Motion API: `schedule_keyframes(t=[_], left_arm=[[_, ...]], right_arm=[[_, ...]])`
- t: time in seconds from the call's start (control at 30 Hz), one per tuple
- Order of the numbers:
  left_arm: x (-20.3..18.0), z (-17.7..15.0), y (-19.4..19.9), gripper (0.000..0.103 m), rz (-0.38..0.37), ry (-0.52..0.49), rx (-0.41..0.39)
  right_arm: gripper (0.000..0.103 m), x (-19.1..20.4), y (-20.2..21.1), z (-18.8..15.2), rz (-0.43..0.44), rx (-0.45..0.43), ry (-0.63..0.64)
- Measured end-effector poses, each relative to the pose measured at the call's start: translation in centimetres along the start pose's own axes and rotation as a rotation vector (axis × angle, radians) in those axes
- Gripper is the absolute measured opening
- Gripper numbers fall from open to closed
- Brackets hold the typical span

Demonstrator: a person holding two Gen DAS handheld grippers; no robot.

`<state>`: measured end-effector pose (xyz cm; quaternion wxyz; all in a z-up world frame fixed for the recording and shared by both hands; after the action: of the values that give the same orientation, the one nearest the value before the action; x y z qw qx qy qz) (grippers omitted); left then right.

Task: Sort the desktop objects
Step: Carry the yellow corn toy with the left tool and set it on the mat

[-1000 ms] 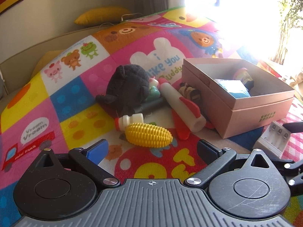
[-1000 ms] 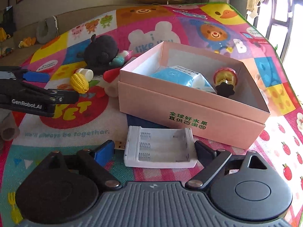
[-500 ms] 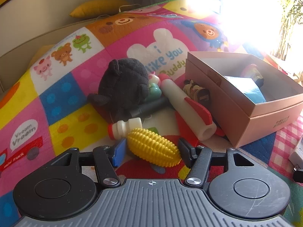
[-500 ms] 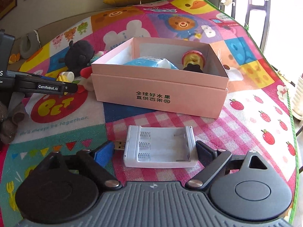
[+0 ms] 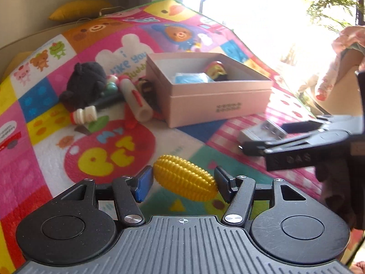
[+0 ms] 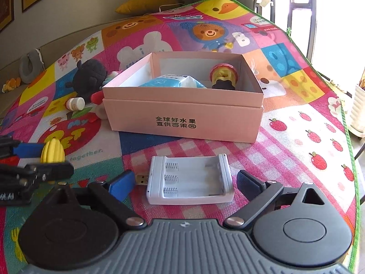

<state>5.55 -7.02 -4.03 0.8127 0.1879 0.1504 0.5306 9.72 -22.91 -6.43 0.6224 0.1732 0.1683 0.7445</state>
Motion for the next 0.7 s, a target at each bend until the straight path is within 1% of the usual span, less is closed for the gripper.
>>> schedule_keyframes(t=[0.1,0.17,0.23,0.33,0.37,0.43,0.53,0.6,0.7], left_arm=[[-1.8,-1.3,0.6,0.066,-0.047,-0.05,0.027],[-1.9,-1.9,0.7,0.072,-0.037,-0.073,0.039],[-1.4,-2.2,0.9,0.081,-0.021,-0.078,0.045],[-0.1,-2.4,1.4,0.088,0.012,-0.077,0.044],[0.5,-2.3,1.6,0.089,0.027,-0.075,0.042],[2.1,-2.1,1.8,0.094,0.076,-0.062,0.034],[4.9,-1.7,1.6,0.095,0.179,-0.051,0.035],[6.4,-1.4,1.5,0.095,0.232,-0.035,0.035],[7.8,-0.8,1.7,0.096,0.259,0.004,0.024]], right_arm=[[0.096,-0.3,0.2,0.1,-0.016,-0.003,-0.006],[0.096,-0.5,0.2,0.0,-0.035,-0.001,-0.01],[0.096,-0.7,0.5,-0.2,-0.049,-0.002,-0.012],[0.096,-0.6,1.4,-0.7,-0.061,-0.004,0.002],[0.097,-0.6,1.7,-1.0,-0.065,0.0,0.012],[0.097,-0.5,2.2,-1.6,-0.07,0.012,0.032],[0.099,-0.4,2.9,-2.4,-0.074,0.015,0.045],[0.1,-0.5,3.0,-2.4,-0.079,0.013,0.036],[0.102,-0.6,2.7,-2.5,-0.083,0.021,0.023]])
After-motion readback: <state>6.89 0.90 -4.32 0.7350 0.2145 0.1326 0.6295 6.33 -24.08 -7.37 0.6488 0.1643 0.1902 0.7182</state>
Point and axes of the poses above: each gripper's, at about its wrist camera, not at the fingertips, and y roughly against the way its jaws point, x to its left, z to its top, the point moved 10 cm from there along -y, roughly the way its jaws point, and after that the axes turned 11 degrees about -x, right-handed, at the moved point
